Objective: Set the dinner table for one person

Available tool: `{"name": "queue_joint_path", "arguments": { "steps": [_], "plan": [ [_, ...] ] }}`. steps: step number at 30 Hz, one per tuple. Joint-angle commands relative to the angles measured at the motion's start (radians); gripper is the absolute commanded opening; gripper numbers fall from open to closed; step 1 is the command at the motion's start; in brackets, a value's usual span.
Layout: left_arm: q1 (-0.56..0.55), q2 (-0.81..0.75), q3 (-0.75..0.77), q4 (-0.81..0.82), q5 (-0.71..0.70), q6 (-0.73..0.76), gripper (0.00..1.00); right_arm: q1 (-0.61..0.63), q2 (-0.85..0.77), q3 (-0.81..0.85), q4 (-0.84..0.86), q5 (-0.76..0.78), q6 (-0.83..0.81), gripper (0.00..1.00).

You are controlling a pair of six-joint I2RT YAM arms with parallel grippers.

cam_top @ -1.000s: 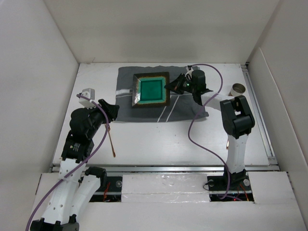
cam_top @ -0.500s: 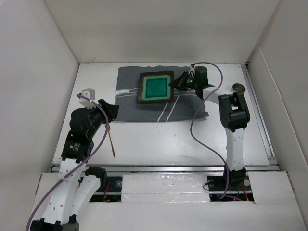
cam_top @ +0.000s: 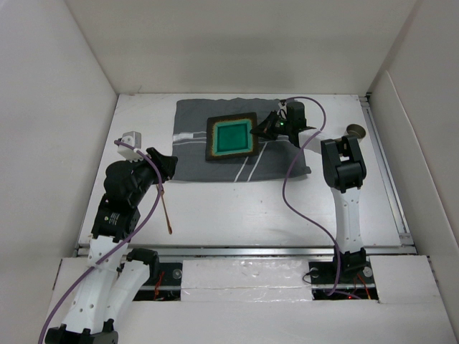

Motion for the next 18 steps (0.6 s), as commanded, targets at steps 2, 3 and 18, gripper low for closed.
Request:
{"name": "queue_joint_path", "arguments": {
  "steps": [2, 3, 18],
  "plan": [
    [0.013, -0.001, 0.029, 0.044, 0.013, 0.003, 0.37, -0.006, 0.001, 0.102, 0.087, -0.091, 0.033, 0.0],
    [0.013, -0.001, 0.029, 0.046, 0.009, 0.002, 0.37, -0.006, 0.002, 0.099, 0.084, -0.082, 0.021, 0.0],
    [0.041, 0.019, 0.02, 0.004, -0.094, 0.006, 0.36, -0.015, -0.064, 0.125, -0.202, 0.096, -0.218, 0.55]
  ]
}}
